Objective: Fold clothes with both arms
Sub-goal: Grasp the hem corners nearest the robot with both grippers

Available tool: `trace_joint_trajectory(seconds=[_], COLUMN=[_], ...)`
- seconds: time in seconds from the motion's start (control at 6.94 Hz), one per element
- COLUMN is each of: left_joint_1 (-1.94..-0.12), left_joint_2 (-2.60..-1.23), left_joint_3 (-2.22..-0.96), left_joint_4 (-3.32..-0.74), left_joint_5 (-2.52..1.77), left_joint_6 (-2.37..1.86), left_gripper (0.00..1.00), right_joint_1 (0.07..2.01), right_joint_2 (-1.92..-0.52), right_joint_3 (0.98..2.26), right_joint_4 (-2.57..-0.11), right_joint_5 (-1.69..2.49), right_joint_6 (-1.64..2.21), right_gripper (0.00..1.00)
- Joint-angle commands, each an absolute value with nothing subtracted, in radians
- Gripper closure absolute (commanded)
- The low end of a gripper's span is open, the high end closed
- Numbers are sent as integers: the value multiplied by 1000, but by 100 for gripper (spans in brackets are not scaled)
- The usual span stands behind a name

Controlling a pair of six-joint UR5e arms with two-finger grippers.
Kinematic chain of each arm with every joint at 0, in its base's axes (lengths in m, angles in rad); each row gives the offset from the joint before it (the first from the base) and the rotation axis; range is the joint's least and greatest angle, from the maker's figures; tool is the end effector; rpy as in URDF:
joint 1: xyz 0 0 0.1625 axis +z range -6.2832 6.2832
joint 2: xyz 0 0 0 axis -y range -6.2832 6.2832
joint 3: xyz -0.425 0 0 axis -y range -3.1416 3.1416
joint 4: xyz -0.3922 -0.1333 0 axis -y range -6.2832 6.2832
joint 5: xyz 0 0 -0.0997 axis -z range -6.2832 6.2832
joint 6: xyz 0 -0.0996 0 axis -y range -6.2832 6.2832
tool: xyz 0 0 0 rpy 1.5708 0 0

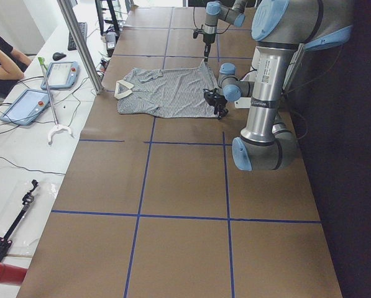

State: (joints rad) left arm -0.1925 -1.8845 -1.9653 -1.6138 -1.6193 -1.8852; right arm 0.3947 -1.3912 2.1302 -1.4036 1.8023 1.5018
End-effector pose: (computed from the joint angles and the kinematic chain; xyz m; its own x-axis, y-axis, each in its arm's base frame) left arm 0.5347 -0.2351 0.3163 0.6331 -0.4381 -0.6381 0.3727 0.8951 -0.2448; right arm -0.4224 -0.2956 0.2978 0.5823 0.1699 0.7950 -0.1678 0.9820 -0.0869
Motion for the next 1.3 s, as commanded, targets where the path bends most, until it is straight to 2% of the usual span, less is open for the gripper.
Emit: trace_joint_trajectory(seconds=[0.0,0.29,0.58,0.86,1.15], left_joint_1=[-192,-193,-198,-193,-74], left_joint_2=[-1891,-1899,-1894,-1881,-1878], left_joint_3=[-1967,-1994,-2119,-2212,-2322], left_joint_4=[-1612,-1579,-1495,-1442,-1390], left_joint_5=[-1620,-1621,-1628,-1626,-1626], left_joint_6=[-1887,-1887,-1865,-1865,-1876], left_gripper=[100,100,100,100,100], right_joint_1=[396,396,403,408,376], right_joint_2=[-1391,-1391,-1407,-1474,-1532], right_joint_3=[2129,2129,2149,2236,2310], right_joint_4=[-1404,-1404,-1404,-1404,-1407], right_joint_5=[1802,1807,1877,1989,2075], right_joint_6=[1502,1500,1460,1451,1451], right_gripper=[100,100,100,100,100])
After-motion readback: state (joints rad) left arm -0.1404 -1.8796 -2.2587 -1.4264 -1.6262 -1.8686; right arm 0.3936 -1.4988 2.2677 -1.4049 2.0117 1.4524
